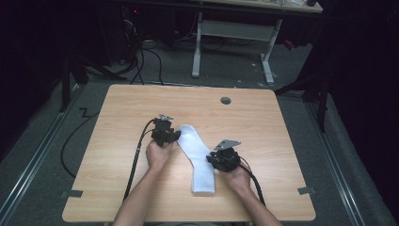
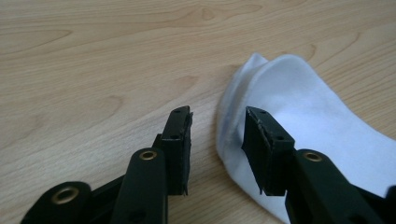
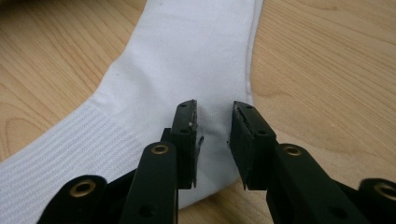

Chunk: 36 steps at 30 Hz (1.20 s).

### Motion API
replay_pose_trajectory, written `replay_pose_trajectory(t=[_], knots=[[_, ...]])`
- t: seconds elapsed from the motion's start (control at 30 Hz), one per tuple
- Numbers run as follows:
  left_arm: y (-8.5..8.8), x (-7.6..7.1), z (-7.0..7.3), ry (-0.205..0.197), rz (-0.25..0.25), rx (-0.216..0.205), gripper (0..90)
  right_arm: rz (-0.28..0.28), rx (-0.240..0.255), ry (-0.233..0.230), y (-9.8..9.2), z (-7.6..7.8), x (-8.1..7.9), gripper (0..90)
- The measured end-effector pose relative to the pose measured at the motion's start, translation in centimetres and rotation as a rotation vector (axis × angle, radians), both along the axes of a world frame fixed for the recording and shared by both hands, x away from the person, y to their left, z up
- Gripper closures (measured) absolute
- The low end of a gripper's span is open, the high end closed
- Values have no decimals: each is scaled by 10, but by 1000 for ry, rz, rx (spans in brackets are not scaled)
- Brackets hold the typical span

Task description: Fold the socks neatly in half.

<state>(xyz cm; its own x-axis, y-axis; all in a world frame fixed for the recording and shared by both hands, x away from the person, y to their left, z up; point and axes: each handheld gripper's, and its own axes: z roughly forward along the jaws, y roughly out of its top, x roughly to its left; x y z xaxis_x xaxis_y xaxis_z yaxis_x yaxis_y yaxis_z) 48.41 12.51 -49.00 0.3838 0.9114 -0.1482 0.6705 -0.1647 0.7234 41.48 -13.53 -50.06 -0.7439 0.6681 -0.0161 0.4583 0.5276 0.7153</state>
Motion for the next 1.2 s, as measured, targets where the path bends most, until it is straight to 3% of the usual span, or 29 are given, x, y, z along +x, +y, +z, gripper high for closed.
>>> replay_pose_trajectory(t=[0.13, 0.33, 0.63, 1.2], knots=[[-9, 3, 2, -13, -29, 22, 619, 3, 1, 3, 0, 0, 0, 711], [-11, 9, -5, 11, -26, 33, 659, 4, 2, 8, -1, 0, 0, 712], [-15, 12, -1, 19, -72, 52, 856, 4, 2, 9, 0, 0, 1, 713], [-11, -6, 29, -85, -124, 13, 865, 8, -11, 6, 1, 1, 1, 713]])
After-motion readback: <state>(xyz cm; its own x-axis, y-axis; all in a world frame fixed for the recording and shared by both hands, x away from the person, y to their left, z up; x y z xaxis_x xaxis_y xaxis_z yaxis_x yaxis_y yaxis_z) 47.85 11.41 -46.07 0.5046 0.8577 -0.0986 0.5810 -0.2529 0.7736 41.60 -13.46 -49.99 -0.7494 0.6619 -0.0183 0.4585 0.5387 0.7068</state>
